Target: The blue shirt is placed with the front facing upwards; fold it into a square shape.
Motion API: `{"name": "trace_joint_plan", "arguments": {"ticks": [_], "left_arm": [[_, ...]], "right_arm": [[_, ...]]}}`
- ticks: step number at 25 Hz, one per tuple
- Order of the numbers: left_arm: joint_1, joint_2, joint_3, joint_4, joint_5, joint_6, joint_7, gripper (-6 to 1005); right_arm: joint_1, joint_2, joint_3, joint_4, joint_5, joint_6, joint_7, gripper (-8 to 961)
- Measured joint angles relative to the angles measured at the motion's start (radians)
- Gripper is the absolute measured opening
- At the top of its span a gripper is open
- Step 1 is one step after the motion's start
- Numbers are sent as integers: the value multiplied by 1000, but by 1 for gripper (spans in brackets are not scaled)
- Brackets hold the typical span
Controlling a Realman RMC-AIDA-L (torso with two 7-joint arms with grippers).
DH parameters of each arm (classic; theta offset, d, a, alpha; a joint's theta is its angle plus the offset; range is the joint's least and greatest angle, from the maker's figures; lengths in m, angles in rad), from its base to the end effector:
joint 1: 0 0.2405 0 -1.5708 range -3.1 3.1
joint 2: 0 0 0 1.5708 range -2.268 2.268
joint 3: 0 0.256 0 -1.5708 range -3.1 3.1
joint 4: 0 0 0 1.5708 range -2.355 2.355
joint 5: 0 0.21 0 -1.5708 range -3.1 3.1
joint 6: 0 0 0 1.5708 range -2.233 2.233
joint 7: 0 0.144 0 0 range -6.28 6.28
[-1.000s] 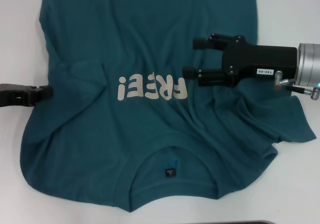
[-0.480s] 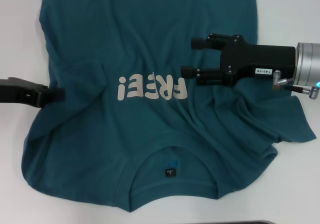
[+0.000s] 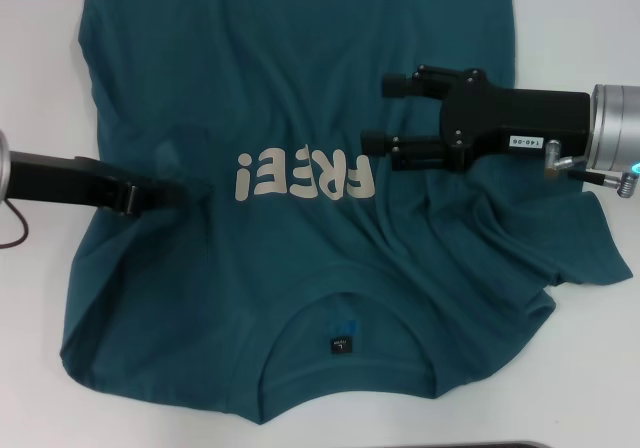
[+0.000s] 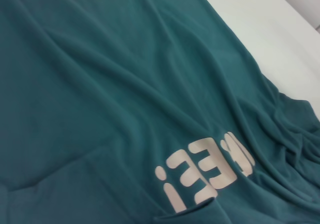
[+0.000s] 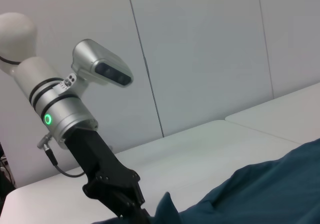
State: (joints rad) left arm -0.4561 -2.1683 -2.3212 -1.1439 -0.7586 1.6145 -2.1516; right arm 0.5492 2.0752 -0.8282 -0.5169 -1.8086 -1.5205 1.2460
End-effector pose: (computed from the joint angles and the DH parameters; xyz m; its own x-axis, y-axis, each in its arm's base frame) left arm -0.2600 0.3186 0.0159 0.6095 0.7690 0.1925 0.7927 -0.5886 -0.1585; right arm 0.2447 0.3278 -0.0266 0.7699 -0.2709 -0.5778 -0.3978 -0.9117 -0.1027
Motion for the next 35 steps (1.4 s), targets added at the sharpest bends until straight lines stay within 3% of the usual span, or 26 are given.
{"name": "trace_joint_plan", "arguments": {"ticks": [13, 22, 35], "left_arm": [[-22, 7, 22, 48, 8, -12, 7, 47], [-25, 25, 30, 48, 13, 50, 3, 57], [-36, 27, 24, 63, 77, 46, -20, 60]], "right_arm": [[0, 0, 0, 0, 0, 4, -1, 896], [1, 0, 7, 0, 2, 5, -1, 895], [3, 0, 11, 0, 2, 5, -1, 895]]}}
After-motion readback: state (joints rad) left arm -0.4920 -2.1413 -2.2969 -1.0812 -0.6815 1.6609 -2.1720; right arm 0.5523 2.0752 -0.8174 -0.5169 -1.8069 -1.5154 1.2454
